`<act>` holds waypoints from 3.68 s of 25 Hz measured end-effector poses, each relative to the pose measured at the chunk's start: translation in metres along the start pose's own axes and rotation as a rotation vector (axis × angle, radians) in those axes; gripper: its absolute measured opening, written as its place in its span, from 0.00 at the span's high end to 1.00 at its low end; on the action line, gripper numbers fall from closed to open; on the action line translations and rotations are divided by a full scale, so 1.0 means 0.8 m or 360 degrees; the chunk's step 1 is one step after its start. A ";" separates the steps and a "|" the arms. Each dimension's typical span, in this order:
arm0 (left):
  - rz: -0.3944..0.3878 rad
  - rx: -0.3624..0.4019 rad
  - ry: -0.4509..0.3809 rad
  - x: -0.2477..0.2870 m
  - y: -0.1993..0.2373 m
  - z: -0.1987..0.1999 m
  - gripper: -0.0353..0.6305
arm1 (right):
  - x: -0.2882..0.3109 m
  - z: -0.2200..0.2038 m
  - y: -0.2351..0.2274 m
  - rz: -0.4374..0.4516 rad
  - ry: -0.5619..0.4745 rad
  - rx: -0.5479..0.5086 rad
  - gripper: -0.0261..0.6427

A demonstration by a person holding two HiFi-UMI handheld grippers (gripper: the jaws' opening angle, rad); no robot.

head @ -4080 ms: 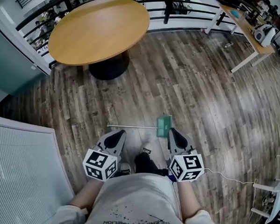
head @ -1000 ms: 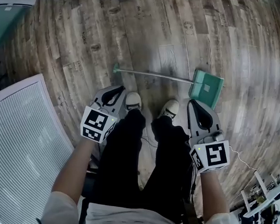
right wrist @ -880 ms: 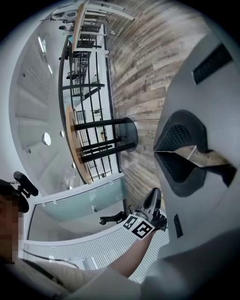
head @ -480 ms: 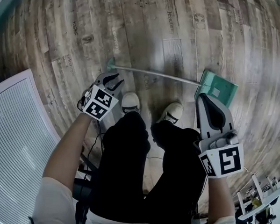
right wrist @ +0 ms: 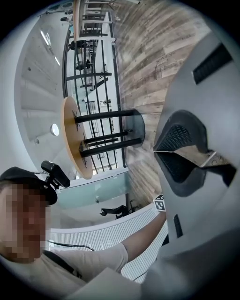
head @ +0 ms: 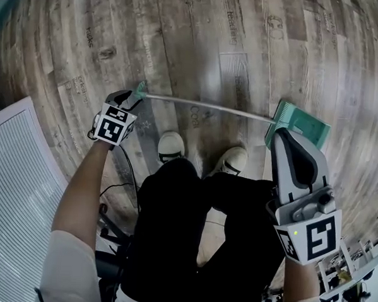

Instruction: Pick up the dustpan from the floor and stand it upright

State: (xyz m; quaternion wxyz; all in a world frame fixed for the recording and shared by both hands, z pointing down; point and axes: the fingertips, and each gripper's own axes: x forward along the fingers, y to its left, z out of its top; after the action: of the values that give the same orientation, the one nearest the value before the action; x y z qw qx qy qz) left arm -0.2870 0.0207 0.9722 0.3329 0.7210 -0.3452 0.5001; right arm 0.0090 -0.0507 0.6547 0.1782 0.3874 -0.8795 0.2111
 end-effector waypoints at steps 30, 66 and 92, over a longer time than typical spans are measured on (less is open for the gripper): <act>0.0145 0.0194 0.0067 -0.053 -0.011 0.027 0.76 | -0.020 0.050 0.021 0.0052 -0.0020 0.0115 0.92; -0.0105 0.0651 -0.0462 -0.386 -0.326 0.344 0.78 | -0.341 0.242 0.001 -0.0420 -0.0133 0.0415 0.92; -0.0702 0.0780 -0.0440 -0.446 -0.616 0.440 0.82 | -0.557 0.205 -0.017 -0.0932 -0.0374 0.0674 0.92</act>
State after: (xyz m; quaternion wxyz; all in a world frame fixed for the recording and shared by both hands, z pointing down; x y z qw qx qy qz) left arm 0.2019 0.0553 0.4682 0.2002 0.8975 -0.0926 0.3819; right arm 0.2785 0.1277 0.3061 0.0449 0.6722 -0.6829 0.2825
